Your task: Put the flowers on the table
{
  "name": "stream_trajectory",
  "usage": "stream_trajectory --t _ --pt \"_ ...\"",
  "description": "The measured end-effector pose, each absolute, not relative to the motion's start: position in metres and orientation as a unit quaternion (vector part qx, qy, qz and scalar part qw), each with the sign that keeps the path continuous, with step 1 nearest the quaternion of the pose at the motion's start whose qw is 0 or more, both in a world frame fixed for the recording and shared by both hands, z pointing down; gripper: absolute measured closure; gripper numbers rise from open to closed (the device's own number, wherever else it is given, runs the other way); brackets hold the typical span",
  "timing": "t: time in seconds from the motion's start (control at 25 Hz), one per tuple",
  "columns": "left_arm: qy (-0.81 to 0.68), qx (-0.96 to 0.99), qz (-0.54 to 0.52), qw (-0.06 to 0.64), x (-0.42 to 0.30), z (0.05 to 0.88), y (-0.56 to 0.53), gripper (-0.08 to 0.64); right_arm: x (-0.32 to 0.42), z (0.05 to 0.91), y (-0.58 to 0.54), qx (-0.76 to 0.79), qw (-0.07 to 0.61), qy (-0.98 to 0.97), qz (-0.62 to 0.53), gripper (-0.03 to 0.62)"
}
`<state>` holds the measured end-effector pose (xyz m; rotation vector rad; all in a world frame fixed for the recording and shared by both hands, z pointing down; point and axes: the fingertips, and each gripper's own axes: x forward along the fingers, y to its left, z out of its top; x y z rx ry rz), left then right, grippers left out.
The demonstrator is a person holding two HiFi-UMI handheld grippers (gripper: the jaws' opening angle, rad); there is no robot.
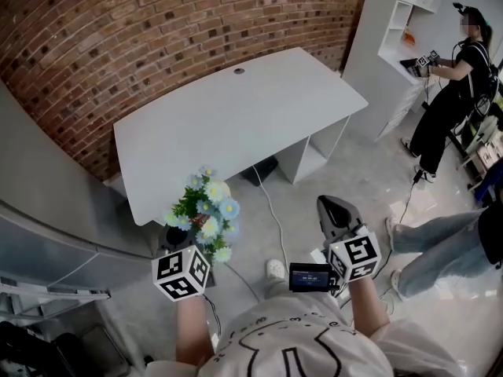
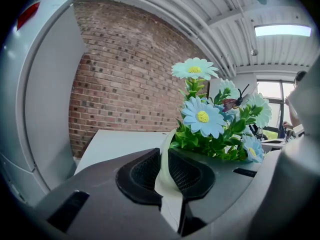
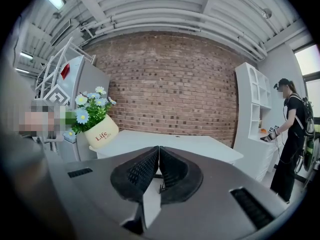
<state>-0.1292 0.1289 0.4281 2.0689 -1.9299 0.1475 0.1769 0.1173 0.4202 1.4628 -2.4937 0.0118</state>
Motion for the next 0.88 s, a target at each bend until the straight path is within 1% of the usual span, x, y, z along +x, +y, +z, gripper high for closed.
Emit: stream_trajectory --t 0.44,0.88 --pt "-0.707 0.689 0.031 0.155 -0.113 0.429 0.058 0.506 0.18 0.419 0.023 0.445 0.134 -0.885 -0.016 0.575" --pt "-0.724 0.672 0.03 0.155 -0.123 0.428 0.029 0.506 0.162 0.42 -0.023 0.413 0.136 -0.9 -0.019 0.575"
